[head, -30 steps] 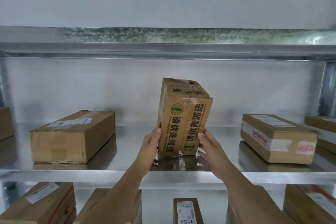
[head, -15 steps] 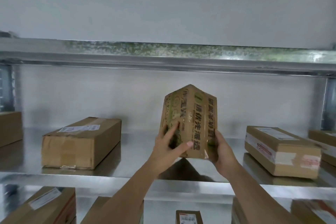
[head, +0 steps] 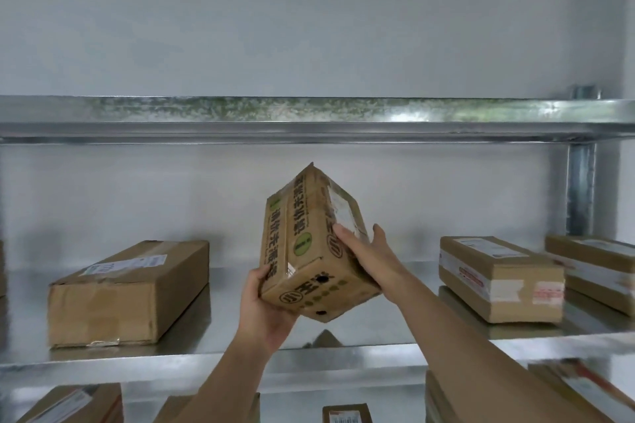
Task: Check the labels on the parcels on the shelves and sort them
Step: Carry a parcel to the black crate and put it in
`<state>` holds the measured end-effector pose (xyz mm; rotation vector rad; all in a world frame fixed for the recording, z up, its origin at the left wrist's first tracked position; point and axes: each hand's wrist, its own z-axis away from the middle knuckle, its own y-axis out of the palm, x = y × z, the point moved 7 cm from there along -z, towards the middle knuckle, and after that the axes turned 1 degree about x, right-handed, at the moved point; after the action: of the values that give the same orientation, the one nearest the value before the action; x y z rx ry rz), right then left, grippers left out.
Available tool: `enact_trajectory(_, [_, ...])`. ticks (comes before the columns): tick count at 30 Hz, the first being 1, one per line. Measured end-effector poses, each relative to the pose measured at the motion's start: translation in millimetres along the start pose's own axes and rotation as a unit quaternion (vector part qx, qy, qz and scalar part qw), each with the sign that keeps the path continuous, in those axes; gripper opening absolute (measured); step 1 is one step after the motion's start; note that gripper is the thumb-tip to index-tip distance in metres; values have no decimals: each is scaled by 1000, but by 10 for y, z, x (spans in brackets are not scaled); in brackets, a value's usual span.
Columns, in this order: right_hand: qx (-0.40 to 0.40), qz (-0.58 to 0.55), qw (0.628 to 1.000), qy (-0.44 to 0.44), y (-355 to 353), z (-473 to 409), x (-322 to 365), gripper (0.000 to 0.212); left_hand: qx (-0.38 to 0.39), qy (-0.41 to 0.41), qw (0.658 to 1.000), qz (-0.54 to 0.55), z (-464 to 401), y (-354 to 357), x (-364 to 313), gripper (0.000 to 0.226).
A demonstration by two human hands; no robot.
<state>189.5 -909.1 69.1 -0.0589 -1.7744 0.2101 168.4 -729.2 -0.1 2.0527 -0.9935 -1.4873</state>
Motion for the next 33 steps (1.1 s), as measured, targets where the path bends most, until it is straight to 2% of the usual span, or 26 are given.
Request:
enact_trajectory(4, [-9,17,999,-38,-57,-13,59,121,-31,-8,999,17,-11,-137,-12,56])
enact_trajectory(6, [-22,-9,998,-53,-134,-8,83,113,-60,-2,997,-48,-61,-240,-79,50])
enact_trajectory(8, [-24,-26,997,-62,-186,13,100,99,-102,-10,984,-146,-104,-330,-133,54])
enact_trajectory(11, [-26,4,997,-75,-194,7,76,60,-101,-17,956,-275,-128,-211,-189,51])
enact_trajectory(13, [-25,0,997,-79,-176,4,41,47,-92,-32,956,-276,-123,-67,-166,36])
enact_trajectory(16, [-5,-32,996,-79,-141,31,-6,34,-75,-72,967,-233,-129,50,-94,59])
enact_trajectory(18, [12,-60,996,-67,-128,43,-66,27,-79,-85,967,-226,-146,62,-79,64])
enact_trajectory(23, [-8,-154,988,2,-177,-33,-387,43,-90,-111,957,-253,-204,71,-35,67])
enact_trajectory(28, [-37,-180,982,53,-195,-88,-644,50,-93,-129,947,-280,-245,94,2,67])
enact_trajectory(33, [-23,-204,972,119,-114,-103,-833,65,-95,-149,940,-292,-273,37,61,73])
